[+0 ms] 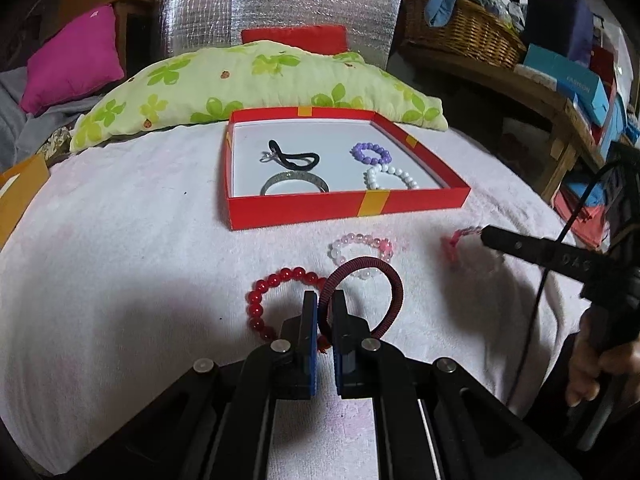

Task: Organize jewelry
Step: 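Lift the dark red bangle with the left tool while the right lifts the pink bracelet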

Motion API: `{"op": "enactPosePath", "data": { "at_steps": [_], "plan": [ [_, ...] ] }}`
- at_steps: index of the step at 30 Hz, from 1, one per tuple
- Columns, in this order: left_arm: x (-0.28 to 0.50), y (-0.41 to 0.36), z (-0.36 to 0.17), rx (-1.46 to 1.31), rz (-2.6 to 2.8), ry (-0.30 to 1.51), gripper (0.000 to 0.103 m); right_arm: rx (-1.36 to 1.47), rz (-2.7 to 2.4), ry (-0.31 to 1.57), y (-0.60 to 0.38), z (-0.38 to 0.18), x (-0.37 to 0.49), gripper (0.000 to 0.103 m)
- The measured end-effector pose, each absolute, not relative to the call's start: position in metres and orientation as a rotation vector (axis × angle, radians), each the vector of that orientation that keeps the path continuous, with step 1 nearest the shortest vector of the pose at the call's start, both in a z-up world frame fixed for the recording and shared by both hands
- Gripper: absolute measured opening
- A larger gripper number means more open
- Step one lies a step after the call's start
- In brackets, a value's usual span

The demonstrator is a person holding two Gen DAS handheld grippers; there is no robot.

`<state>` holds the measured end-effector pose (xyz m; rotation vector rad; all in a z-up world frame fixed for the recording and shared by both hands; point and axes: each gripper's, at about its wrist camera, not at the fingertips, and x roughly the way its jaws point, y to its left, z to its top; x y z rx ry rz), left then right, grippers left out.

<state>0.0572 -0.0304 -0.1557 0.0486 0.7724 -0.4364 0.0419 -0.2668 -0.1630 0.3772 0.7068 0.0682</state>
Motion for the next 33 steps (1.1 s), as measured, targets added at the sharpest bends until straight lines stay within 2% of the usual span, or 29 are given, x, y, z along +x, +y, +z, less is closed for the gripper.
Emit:
{"op": "enactPosePath", "data": {
  "at_steps": [8,33],
  "plan": [
    [0.058,-0.034,-0.160,0.066,-0.423,0.774,0.007,0.420,0.079,0.743,-0.272,-0.178,0.046,0.009],
    [0.057,-0.029,-0.154,0.090,-0.368,0.743,0.007,0.396,0.085,0.699,-0.265,-0.177,0.045,0.009]
  ]
}}
